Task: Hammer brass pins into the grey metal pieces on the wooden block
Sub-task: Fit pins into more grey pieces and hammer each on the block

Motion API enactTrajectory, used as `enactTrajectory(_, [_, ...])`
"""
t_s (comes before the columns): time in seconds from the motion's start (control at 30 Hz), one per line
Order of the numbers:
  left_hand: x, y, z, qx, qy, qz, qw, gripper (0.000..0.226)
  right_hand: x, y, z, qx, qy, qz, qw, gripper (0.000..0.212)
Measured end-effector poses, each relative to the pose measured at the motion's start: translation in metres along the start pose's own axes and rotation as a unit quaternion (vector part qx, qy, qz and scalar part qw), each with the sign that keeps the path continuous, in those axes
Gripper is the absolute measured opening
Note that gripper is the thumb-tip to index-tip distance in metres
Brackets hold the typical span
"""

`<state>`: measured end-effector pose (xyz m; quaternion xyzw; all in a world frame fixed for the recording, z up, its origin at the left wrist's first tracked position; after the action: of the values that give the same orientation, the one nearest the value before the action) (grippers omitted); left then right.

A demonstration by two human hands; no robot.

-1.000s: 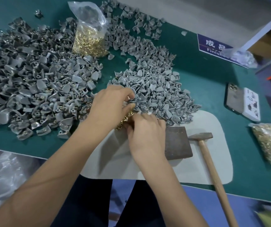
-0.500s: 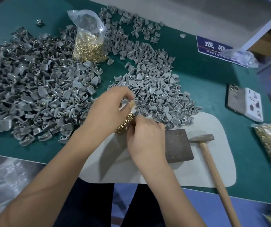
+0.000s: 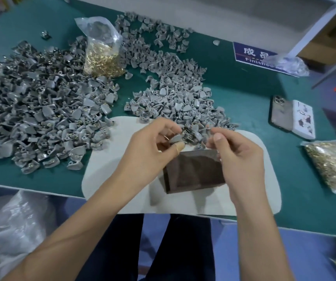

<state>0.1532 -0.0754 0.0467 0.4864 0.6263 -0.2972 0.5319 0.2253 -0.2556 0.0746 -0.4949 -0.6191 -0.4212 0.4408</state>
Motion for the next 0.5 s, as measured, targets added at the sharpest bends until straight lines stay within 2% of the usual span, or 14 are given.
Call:
enactTrajectory(0.17, [-0.012, -0.003, 0.034, 0.003, -0.049, -0.004, 0.999, 0.025, -0.012, -0.009, -0.042, -0.012, 0.057, 0.051, 0.997, 0.013])
enactTrajectory(0.3, [-0.023, -0.010, 0.059, 0.062, -0.150, -0.030, 0.986, 0.020, -0.014, -0.021, -0.054, -0.013, 0.064, 0.042, 0.997, 0.011])
enactTrajectory(0.4, [-0.026, -0.019, 0.064, 0.101, -0.119, -0.004, 0.988, 0.017, -0.015, -0.029, -0.054, -0.003, 0.074, 0.027, 0.997, 0.011])
enactTrajectory(0.5, [-0.025, -0.024, 0.061, 0.108, -0.092, -0.001, 0.990, 0.012, -0.017, -0.034, -0.049, 0.005, 0.091, 0.036, 0.995, 0.013])
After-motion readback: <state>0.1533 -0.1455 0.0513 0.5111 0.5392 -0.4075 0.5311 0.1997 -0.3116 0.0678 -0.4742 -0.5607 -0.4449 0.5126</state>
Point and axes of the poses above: each hand's wrist, its own y-axis towards the middle knuckle, its own z-axis out of the palm, x = y × z, the point moved 2 cm from there along y, towards the middle knuckle, and after that the axes turned 1 degree about -y, right-handed, at the moved point
